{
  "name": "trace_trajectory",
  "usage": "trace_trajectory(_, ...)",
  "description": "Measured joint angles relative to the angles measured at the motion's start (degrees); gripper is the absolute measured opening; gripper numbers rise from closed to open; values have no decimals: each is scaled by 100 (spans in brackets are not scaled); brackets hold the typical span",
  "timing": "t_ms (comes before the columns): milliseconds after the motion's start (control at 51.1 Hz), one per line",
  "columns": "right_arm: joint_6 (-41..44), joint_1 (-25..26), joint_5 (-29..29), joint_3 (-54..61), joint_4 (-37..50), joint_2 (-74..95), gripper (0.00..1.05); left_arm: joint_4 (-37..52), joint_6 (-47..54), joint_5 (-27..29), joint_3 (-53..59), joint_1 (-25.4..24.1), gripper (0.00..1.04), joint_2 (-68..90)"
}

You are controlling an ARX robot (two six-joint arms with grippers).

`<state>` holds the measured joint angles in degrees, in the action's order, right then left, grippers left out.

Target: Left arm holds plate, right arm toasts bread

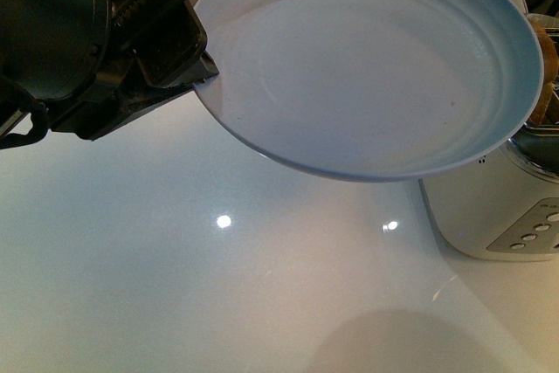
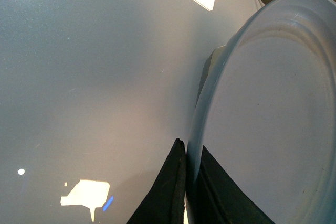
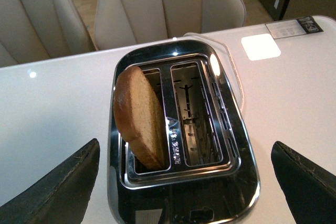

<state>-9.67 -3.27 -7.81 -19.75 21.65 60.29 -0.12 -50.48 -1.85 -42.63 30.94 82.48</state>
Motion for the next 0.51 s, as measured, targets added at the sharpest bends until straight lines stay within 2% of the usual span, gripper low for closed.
trace_trajectory(196,-96,63,37,297,-396,-785,96,0,0,0,0,0,3,0)
trace_trajectory(274,389,260,684,833,1213,-723,82,0,0,-4,0,0,3,0)
trace_trajectory(333,603,291,750,1110,1873,-789,72,0,0,-2,0,2,3,0)
trace_trajectory(509,846,308,767,1445,1821,-1456,38,0,0,-4,0,9,3,-9)
